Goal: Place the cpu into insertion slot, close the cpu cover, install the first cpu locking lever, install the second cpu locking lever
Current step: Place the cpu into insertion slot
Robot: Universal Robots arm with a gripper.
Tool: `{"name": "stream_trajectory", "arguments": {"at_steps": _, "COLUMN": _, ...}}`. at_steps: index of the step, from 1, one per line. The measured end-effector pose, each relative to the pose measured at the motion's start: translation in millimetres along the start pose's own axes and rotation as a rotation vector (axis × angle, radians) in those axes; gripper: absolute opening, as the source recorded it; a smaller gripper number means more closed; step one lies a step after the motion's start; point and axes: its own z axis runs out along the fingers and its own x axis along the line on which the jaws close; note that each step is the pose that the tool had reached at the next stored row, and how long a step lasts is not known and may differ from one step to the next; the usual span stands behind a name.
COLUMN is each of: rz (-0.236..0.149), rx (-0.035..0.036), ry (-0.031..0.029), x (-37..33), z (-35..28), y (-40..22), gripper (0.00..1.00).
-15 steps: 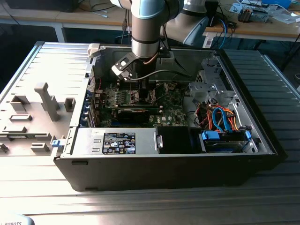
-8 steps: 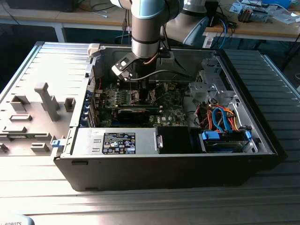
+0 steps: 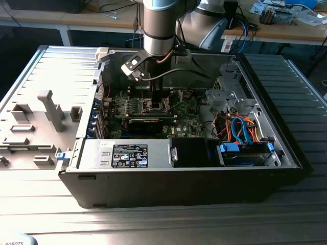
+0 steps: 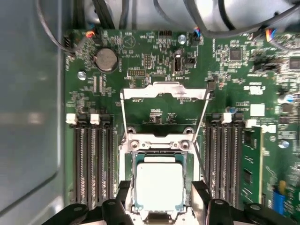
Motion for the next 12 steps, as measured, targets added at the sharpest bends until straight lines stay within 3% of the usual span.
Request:
{"name": "stream_trajectory", "arguments": {"at_steps": 1, "rz": 0.000, "rx": -0.0001, "ry": 0.0003, "x": 0.3, "z": -0.3, "y": 0.0, "gripper": 0.62}}
{"name": "stream_trajectory", "arguments": {"at_steps": 3, "rz": 0.000, "rx": 0.0004, "ry": 0.0001, "x": 0.2, "z": -0.6, "y": 0.2, "gripper": 0.47}}
{"name": "stream_trajectory", "arguments": {"at_steps": 4, "rz": 0.000, "rx": 0.0007, "ry": 0.0001, "x": 0.2, "z": -0.7, "y": 0.5, "gripper": 0.47}}
{"name": "stream_trajectory", "arguments": {"at_steps": 6, "rz": -0.001, "rx": 0.0023, "ry": 0.0000, "x": 0.2, "z": -0.7, "y": 1.4, "gripper": 0.35}}
{"name": "stream_trajectory", "arguments": {"at_steps": 7, "rz": -0.002, "rx": 0.0046, "ry": 0.0001, "x": 0.2, "z": -0.7, "y": 2.4, "gripper": 0.24}}
{"name": "stream_trajectory", "arguments": {"at_steps": 8, "rz": -0.002, "rx": 0.0055, "ry": 0.0000, "x": 0.1, "z": -0.8, "y": 2.7, "gripper": 0.24}}
{"name": "stream_trajectory", "arguments": {"at_steps": 10, "rz": -0.004, "rx": 0.0068, "ry": 0.0000, "x": 0.2, "z": -0.7, "y": 3.6, "gripper": 0.11}}
{"name": "stream_trajectory", "arguments": {"at_steps": 12, "rz": -0.005, "rx": 0.0071, "ry": 0.0000, "x": 0.2, "z": -0.8, "y": 3.6, "gripper": 0.11}}
